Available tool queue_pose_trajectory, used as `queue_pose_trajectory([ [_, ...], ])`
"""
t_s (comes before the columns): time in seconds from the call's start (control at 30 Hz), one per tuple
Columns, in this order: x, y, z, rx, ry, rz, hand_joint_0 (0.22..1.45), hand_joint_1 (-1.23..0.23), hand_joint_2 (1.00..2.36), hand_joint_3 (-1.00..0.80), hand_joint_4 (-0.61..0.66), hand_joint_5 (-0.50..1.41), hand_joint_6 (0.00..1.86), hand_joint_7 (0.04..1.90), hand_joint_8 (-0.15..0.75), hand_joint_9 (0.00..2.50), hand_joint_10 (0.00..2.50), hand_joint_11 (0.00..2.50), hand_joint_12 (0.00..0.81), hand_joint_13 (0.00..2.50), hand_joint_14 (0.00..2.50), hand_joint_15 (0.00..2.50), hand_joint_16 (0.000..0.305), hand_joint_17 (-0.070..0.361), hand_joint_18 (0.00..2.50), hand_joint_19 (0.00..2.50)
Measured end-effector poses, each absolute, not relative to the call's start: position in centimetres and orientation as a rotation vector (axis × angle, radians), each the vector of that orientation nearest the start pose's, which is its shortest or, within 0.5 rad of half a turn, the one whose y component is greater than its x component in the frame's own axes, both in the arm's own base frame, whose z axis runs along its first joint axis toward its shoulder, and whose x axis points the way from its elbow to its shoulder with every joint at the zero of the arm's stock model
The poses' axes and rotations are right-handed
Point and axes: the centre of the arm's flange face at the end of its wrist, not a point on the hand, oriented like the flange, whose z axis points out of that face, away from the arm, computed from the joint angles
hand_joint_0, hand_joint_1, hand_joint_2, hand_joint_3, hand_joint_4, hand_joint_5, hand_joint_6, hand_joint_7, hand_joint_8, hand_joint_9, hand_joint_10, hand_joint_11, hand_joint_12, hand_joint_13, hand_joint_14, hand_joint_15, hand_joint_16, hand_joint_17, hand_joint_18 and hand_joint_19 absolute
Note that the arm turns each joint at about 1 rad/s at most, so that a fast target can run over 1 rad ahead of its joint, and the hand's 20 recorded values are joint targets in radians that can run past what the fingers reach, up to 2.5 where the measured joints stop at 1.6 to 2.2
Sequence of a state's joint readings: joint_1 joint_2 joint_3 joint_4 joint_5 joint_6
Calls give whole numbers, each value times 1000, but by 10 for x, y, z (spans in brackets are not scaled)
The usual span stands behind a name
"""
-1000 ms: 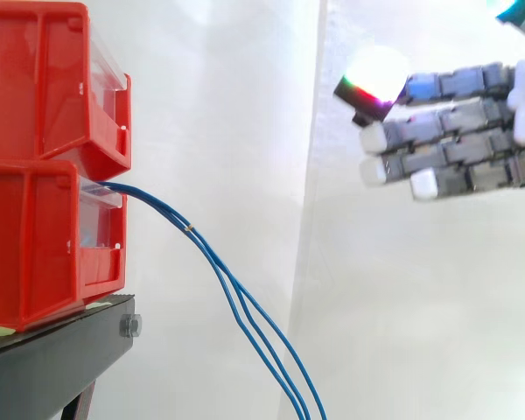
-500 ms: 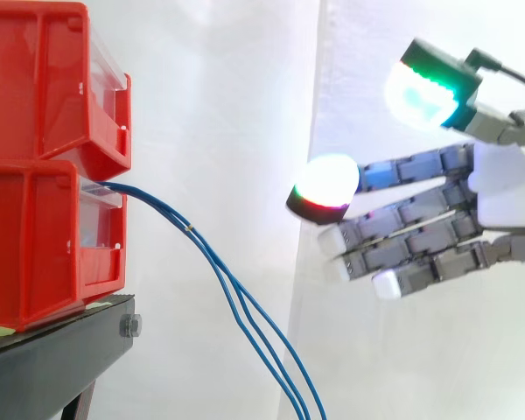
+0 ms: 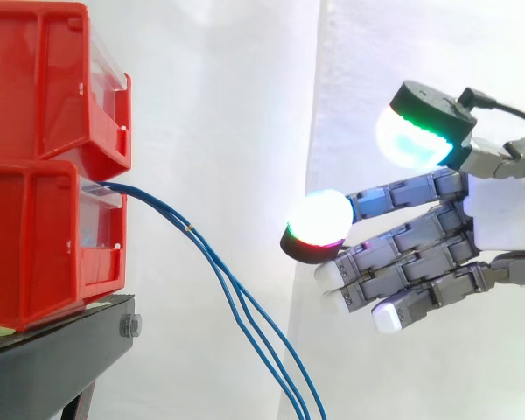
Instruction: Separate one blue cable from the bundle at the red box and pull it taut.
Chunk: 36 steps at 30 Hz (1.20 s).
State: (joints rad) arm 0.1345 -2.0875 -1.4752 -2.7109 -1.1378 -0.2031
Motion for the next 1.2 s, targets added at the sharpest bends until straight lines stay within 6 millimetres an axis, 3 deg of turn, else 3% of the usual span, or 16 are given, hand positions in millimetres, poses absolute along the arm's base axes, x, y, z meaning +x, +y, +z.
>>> queue_pose_trajectory([
  [0.4,682,-70,270,1073,1171,705,536,-634,1001,-494,231,-208,503,901,313,473,15,397,373,401,13,293,44,98,488,458],
  [0.77,686,-57,268,1064,1155,660,540,-628,1000,-491,231,-207,503,902,314,473,13,398,372,403,11,291,44,98,490,464],
  [1.2,721,-53,226,1104,1168,711,540,-619,1001,-493,228,-206,503,904,313,493,15,461,376,405,11,298,44,99,489,474],
])
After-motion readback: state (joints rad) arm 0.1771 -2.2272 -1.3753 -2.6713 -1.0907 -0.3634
